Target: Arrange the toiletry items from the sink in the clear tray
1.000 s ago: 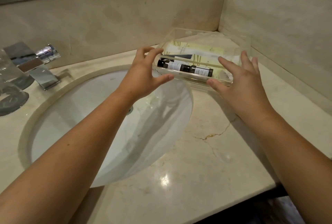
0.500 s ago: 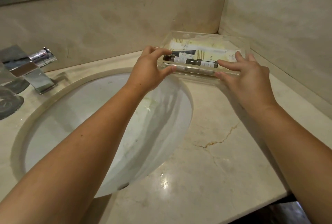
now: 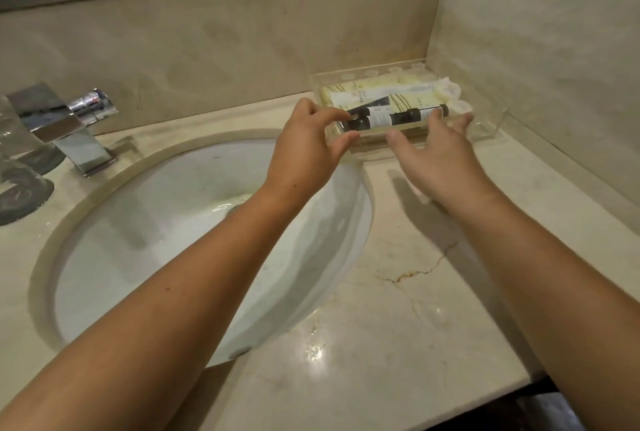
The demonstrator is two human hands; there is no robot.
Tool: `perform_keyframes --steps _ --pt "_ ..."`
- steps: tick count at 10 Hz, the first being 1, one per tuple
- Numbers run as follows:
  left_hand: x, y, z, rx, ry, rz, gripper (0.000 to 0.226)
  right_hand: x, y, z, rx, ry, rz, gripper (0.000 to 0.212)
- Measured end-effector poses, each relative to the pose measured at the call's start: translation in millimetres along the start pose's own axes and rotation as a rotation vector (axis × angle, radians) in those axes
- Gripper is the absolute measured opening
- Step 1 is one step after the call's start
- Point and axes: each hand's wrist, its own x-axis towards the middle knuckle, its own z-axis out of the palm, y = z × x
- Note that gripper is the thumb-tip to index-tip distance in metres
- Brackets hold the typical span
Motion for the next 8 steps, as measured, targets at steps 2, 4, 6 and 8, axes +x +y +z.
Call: perform_keyframes --steps 2,4,6,8 --pt "9 -4 5 -0.169 -0.003 -0.076 0.033 15 -7 10 0.082 0.013 0.020 0.089" --pt "36 -5 19 -0.157 0.017 -0.139 0.033 52 3 1 0.011 -0.043 -0.049 0.083" --pt "43 -12 23 -0.148 0.014 -0.112 0.034 62 -2 6 -0.055 -0.048 -0.050 0.089" --pt "32 -2 22 0.008 -0.059 -0.044 0.045 48 9 3 -0.274 -0.005 -0.133 0.083"
